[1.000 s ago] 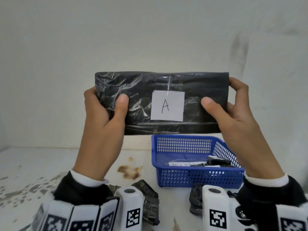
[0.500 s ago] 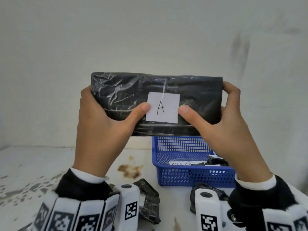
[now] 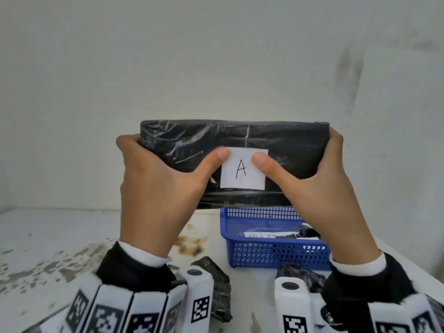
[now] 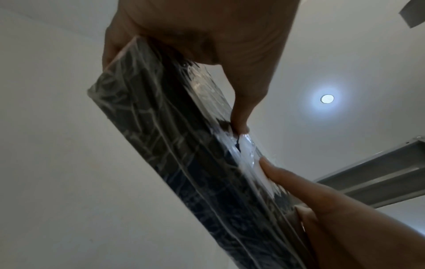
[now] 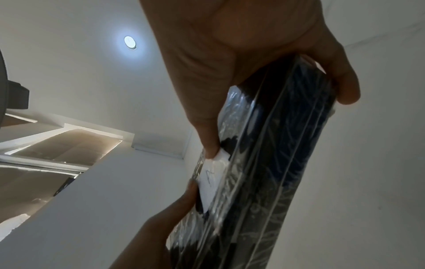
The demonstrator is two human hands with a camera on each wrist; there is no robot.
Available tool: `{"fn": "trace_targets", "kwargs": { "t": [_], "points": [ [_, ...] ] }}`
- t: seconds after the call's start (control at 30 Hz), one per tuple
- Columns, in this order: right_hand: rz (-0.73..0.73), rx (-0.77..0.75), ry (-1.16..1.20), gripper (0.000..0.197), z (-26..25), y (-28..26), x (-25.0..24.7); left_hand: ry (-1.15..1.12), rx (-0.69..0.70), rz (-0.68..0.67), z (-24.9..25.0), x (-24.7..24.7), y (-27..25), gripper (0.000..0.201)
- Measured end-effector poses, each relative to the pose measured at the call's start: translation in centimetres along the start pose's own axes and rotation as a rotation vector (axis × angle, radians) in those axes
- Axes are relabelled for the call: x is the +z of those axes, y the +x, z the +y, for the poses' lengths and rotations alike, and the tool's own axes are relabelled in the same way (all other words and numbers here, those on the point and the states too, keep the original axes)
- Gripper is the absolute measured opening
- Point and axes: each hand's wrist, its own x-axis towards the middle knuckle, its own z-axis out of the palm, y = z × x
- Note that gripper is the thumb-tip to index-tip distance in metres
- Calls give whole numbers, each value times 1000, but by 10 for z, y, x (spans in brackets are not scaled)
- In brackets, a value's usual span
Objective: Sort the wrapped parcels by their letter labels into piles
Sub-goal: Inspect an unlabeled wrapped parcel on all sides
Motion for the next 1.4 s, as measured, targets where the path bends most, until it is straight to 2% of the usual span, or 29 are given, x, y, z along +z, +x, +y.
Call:
{"fn": "trace_targets", "kwargs": {
  "t": [0.13,0.27,0.37,0.47,0.63,0.77,0.87,1.07,1.2,1.4],
  "points": [
    [21,0,39,82,-1,0,-1,-19,-3,9,-1,0,0,74],
    [28,5,50,71,-1,1,-5,-33,26,11,-1,0,-1,85],
    [33,-6,47,69,2,3,-7,-47,47,9,-2,1,-2,82],
    [37,-10,56,66,4,6,-9,-71,46,-9,-4,2,-3,69],
    [10,19,112,36,9,10,-11,-114,50,11,-7,-1,1,43],
    [-22,51,130,30,8,10,-11,-134,48,28,-8,-3,4,22],
    [-34,70,117,27,7,9,-12,-140,43,29,-9,-3,5,15],
    [-17,78,108,38,1,6,-10,-109,38,18,-6,-2,1,21],
    [12,49,67,51,-1,2,-7,-52,-11,-5,-1,-1,-1,53],
    [14,36,44,65,-6,-3,-1,1,-47,4,8,-3,-4,78]
  ]
}}
